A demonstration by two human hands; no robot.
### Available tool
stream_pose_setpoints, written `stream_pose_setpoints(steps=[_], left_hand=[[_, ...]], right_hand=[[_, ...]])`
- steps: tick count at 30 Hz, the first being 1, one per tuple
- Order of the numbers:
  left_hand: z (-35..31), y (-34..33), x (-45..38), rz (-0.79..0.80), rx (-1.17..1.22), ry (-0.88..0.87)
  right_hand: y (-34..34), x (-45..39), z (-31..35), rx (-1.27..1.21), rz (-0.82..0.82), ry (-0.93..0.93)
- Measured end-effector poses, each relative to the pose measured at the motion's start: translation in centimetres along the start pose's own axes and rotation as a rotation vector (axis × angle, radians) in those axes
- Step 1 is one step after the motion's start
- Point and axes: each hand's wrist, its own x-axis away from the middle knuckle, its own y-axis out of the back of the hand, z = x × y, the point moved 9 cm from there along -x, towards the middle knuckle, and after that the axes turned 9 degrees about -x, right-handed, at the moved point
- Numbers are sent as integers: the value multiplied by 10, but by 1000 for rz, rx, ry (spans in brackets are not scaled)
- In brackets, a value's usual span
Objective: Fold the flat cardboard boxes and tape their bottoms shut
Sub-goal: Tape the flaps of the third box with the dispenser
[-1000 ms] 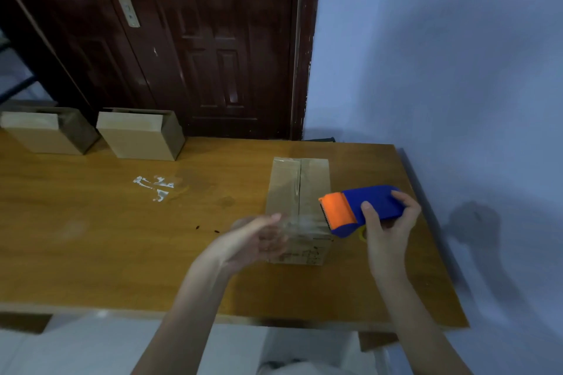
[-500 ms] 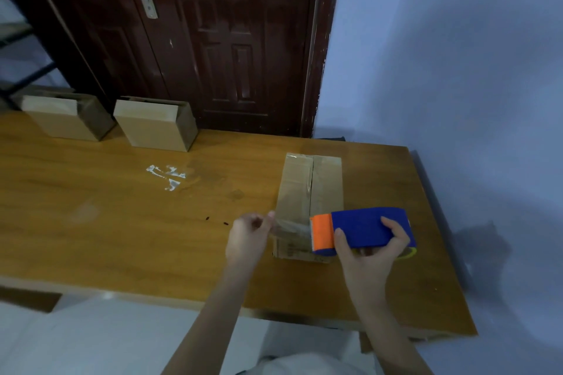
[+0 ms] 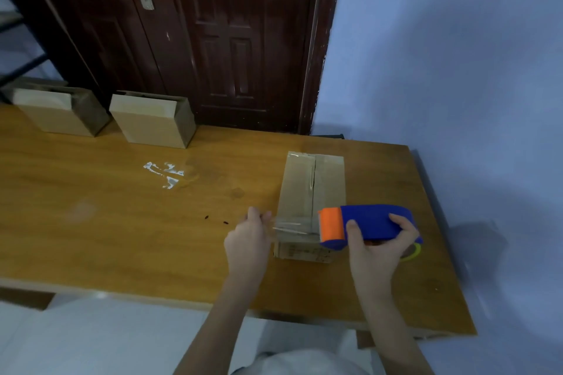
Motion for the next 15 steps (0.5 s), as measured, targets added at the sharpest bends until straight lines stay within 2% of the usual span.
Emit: stream_pose_setpoints(steps=[3, 9, 15], left_hand=[[22, -3, -9, 1, 133, 26], [25, -15, -22, 102, 339, -1], [12, -28, -27, 248, 430, -64]], right_hand=[[17, -10, 14, 18, -65, 76], [14, -2, 13, 144, 74, 193], [19, -3, 3, 241, 84, 186]])
